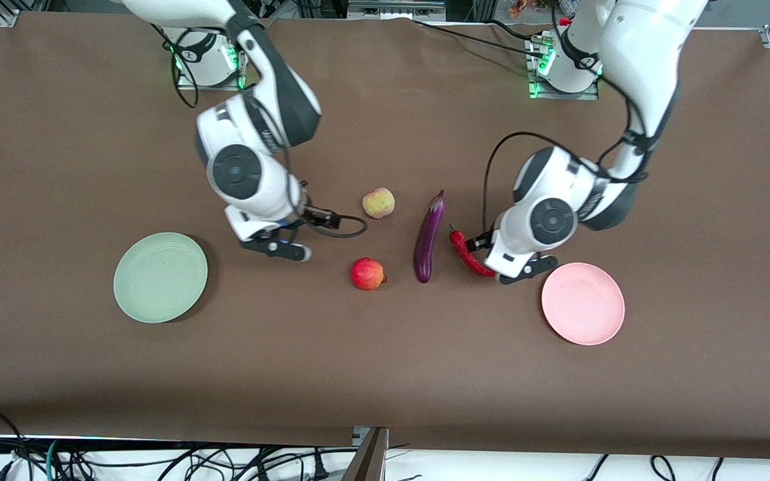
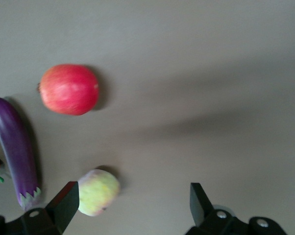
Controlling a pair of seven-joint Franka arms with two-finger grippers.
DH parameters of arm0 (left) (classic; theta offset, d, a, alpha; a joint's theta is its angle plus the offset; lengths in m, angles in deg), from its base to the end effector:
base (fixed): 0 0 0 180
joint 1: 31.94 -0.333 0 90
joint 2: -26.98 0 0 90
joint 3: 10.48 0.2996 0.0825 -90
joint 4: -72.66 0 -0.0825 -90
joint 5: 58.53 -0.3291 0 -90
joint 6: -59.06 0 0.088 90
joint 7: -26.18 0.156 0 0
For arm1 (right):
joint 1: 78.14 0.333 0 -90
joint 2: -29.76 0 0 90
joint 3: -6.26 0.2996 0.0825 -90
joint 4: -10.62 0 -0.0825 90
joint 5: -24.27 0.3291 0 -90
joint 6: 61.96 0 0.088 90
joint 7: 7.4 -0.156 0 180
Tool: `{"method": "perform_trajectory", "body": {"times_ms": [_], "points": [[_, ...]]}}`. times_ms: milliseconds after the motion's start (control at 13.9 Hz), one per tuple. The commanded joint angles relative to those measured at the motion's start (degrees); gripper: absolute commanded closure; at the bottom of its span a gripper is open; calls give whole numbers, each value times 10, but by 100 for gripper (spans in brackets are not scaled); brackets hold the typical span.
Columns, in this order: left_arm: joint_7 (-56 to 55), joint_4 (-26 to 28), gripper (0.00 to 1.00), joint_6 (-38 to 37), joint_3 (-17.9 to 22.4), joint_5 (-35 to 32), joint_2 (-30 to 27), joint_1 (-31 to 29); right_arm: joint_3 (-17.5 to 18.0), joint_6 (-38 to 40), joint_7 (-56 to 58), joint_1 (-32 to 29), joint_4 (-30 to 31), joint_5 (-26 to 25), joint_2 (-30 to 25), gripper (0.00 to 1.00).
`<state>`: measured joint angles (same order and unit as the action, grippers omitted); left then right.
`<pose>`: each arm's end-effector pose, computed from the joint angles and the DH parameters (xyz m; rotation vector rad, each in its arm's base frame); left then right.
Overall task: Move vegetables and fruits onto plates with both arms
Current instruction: 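Reach the right gripper to the pear while the left gripper reaches the chili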
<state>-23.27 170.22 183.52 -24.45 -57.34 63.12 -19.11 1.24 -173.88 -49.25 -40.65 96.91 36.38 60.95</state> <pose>0.5407 -0.2656 0.2006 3.0099 0.6784 -0.3306 0.5145 0.3632 0.3064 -3.0491 0.3701 0.2511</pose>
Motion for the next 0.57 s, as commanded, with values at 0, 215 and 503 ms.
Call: {"method": "perform_trajectory", "body": {"times_ms": [0,215,503], "points": [[-63,-18,0,67,4,4,48,19,-7,-27,-27,39,-12,11,35,0],[-69,-13,45,82,4,3,57,24,-7,-73,-63,65,-12,13,65,0],[-70,-14,100,81,4,4,57,26,-6,-81,-67,91,-12,14,83,0]]}}
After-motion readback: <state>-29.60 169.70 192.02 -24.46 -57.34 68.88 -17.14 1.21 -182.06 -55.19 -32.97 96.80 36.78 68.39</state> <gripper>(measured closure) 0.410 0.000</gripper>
